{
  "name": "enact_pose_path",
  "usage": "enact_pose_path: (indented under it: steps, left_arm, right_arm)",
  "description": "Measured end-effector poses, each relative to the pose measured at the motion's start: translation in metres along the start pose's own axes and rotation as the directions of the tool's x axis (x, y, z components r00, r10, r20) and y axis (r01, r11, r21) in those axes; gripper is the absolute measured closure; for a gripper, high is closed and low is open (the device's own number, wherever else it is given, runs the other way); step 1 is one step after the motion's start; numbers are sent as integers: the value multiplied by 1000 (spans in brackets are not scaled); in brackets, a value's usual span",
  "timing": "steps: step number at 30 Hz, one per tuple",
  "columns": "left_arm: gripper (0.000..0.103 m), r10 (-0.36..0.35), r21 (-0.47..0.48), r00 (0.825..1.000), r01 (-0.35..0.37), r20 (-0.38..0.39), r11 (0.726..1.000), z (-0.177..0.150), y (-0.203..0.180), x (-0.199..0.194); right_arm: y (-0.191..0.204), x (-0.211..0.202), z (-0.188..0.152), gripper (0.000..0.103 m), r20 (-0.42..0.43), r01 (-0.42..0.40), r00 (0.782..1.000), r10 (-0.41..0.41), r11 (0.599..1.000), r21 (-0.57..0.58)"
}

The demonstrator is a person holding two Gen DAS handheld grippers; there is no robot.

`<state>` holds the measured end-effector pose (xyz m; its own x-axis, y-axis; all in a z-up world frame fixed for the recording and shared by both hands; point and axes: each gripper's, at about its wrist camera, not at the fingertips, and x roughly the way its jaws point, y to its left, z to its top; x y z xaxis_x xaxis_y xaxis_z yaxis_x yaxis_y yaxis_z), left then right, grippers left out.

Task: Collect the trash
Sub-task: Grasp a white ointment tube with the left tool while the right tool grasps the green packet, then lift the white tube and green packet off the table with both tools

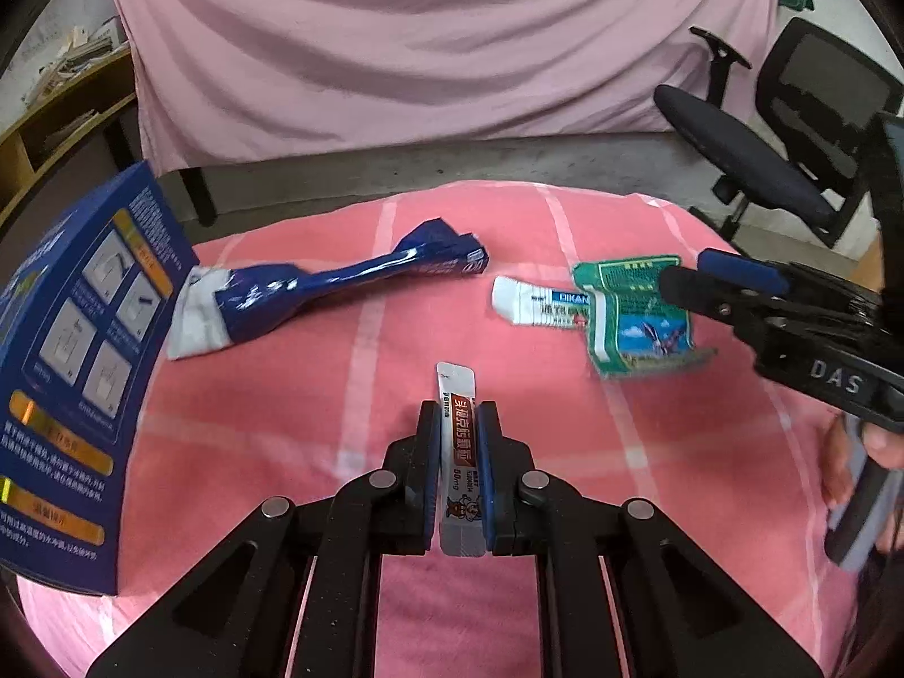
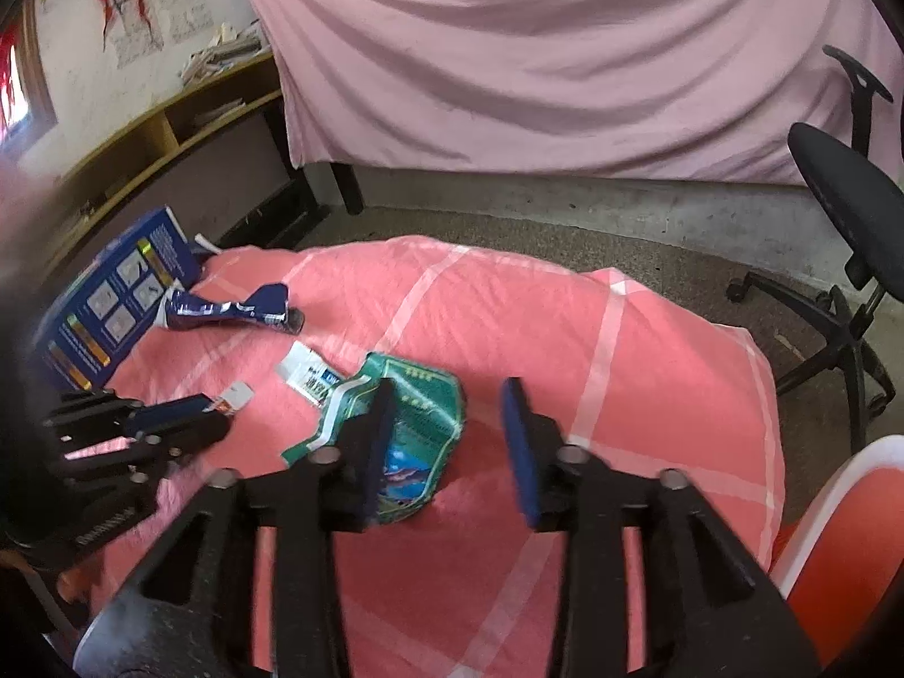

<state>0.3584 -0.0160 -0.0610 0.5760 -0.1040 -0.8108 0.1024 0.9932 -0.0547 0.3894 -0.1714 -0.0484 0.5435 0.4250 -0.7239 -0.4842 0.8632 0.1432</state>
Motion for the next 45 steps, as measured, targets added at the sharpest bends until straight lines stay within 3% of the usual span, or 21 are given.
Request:
enact_pose_path:
  steps: [10,16,23,32,34,37,39,45]
  left_arm:
    - [91,-52,-58,999,52,9,997,-19,27,-27]
    - [72,-72,-65,997,73,16,995,-23,27,-39]
    - [74,3,-22,1000,-4,-10,1000,-26,15,-35]
    - [91,43,-57,999,-43,-6,997,-27,20,-32]
    - [92,45,-62,999,-45,-3,997,-29,21,-34]
    - [92,49,-77,999,-48,4,996,-31,23,-38]
    - [92,47,-90,999,-47,8,995,-32,24,-39]
    - [92,34,-121,999,-31,23,992,-34,27,-50]
  right_arm:
    - [30,14,0,14,-69,-27,997,23,998,-63]
    - [42,26,-4,10,-119,-17,993,4,994,-108]
    - [42,26,-5,5,-130,-33,991,17,993,-116]
    - [54,41,-3,1,-165,-1,986,-23,990,-143]
    - [54,39,-4,6,-161,5,987,-28,990,-142]
    - [49,33,-7,21,-148,10,989,-30,991,-132]
    - [43,27,-10,38,-136,18,990,-33,994,-112]
    - [23,9,-16,73,-104,-48,994,44,998,-36]
